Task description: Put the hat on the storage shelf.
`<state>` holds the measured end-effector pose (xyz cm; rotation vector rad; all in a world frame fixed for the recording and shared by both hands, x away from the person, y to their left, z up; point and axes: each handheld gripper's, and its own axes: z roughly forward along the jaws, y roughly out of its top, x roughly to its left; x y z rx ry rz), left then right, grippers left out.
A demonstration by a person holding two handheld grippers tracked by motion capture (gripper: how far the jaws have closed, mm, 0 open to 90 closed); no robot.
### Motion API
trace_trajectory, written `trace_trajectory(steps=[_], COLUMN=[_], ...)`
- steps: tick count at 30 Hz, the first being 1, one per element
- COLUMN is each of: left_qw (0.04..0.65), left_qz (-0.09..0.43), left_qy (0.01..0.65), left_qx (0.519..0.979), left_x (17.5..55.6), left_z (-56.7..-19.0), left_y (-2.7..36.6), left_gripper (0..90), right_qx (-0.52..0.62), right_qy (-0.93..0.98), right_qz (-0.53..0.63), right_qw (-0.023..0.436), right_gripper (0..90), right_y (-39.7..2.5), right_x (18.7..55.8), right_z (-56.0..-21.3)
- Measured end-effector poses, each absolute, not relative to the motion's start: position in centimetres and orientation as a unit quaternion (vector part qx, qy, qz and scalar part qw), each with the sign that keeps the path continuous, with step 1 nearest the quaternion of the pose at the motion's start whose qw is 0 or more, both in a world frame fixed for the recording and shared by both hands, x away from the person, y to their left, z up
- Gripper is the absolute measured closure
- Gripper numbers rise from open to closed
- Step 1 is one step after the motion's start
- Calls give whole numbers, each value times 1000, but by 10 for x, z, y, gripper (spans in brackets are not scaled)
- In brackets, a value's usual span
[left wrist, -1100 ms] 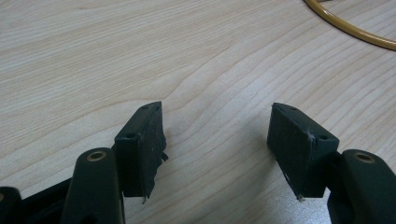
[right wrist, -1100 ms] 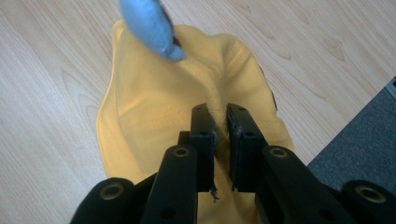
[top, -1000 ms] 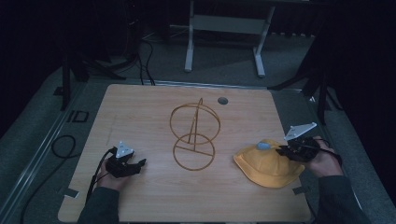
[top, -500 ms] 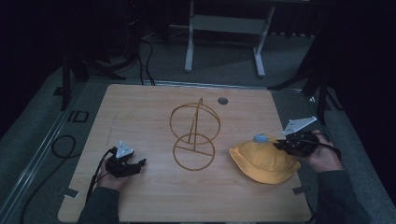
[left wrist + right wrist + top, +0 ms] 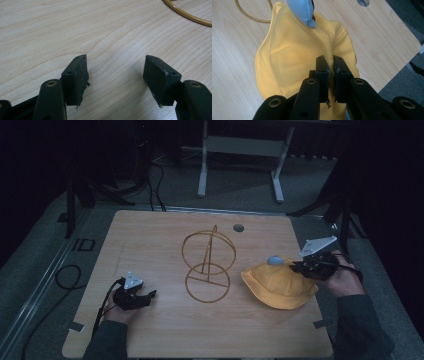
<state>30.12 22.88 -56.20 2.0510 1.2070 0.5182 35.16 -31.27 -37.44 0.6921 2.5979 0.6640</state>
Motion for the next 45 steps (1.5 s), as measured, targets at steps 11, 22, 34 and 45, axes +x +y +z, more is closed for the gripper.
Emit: trace_trajectory(steps=[11, 22, 34, 45], left_qw=[346, 346, 346, 346], left_qz=[200, 200, 199, 199], left_qy=[465, 465, 465, 465], left_qx=[790, 790, 790, 790], left_x=[301, 301, 302, 302], left_z=[-562, -562, -562, -562], left_y=[229, 229, 229, 229], left_gripper=[366, 366, 366, 366], right_qx=[239, 239, 237, 239], right_qy=[919, 917, 914, 912], right_qz=[246, 252, 255, 259], right_qw=[194, 199, 206, 208], right_gripper=[845, 846, 846, 847], right_y=[-308, -306, -304, -304], right_x=[359, 368, 377, 388], right_z=[-360, -348, -334, -323])
